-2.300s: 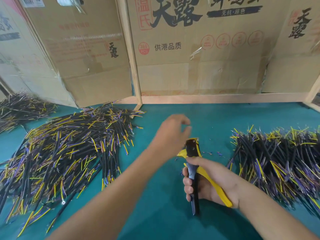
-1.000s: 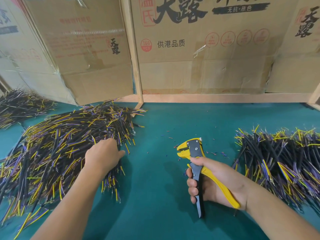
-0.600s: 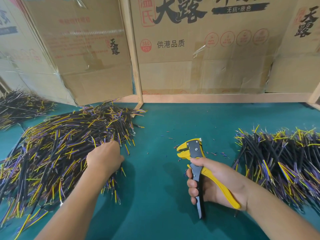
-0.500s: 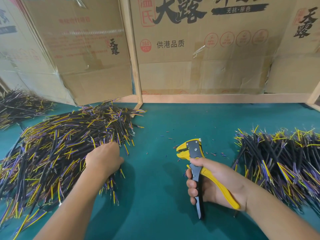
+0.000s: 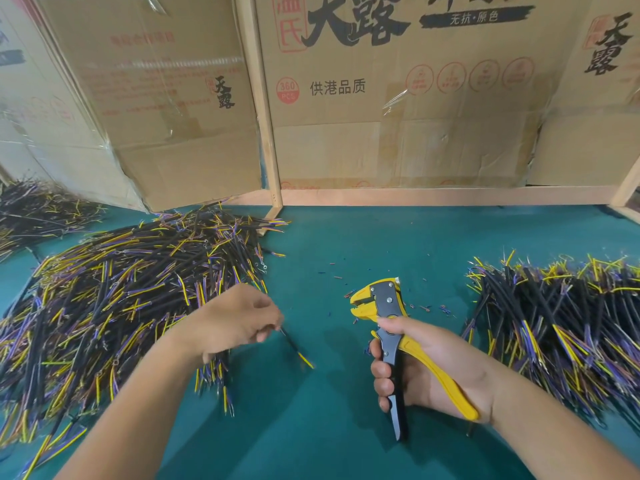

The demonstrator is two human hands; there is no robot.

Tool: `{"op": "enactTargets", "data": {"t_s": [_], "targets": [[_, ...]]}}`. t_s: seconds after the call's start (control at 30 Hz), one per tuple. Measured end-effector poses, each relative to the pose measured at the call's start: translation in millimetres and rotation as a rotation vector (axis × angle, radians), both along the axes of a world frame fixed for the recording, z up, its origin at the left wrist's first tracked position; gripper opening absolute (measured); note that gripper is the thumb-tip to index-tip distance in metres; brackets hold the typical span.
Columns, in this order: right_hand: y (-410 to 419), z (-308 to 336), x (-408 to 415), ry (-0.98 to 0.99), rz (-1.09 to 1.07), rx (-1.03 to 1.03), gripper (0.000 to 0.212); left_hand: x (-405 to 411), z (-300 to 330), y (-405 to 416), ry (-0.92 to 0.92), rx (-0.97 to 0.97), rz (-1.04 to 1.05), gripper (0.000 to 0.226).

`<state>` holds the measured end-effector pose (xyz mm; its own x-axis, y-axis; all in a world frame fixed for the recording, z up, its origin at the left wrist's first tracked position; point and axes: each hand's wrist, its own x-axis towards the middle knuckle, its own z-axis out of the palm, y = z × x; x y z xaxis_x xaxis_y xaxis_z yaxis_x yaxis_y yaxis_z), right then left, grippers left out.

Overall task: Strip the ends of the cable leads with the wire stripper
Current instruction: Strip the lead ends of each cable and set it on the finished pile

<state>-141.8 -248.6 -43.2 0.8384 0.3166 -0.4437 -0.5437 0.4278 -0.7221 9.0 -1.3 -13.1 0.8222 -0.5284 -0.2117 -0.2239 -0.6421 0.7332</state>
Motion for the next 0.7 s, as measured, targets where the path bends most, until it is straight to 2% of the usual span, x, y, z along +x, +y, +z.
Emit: {"op": "enactTargets", "data": {"t_s": [0.07,0.13,0.27,0.43,0.53,0.63,0.7], "targets": [[0.5,0.4,0.3,0.000,-0.002,-0.003,0.037,0.4,-4.2,-1.3,-0.158,0.047,-0.096,0.009],[0.5,-0.2,0.5,0.000,-0.004,0.000,0.039,2.7,-7.5,1.0,-0.314,0.127,-0.142,0.010],[0.8,-1.0,0.1,-0.004,-0.004,0.005,0.040,3.8,-15.6,2.0,-0.319,0.177,-0.182,0.020],[1.2,-0.8,1.0,-0.003,-0.009,0.005,0.040,3.2,-24.3,-7.1,-0.511,0.394,-0.178,0.011],[0.9,-1.9,1.5,-0.005,-0.004,0.009,0.041,1.2,-24.0,-10.3,-0.644,0.460,-0.153,0.012],[-0.3,-3.2,0.9,-0.011,0.002,0.013,0.040,4.0,-15.9,-7.9,-0.722,0.328,-0.043,0.020],[-1.0,-4.3,1.7,-0.013,0.009,0.018,0.039,6.2,-12.4,-5.5,-0.665,0.165,-0.008,0.022]]}}
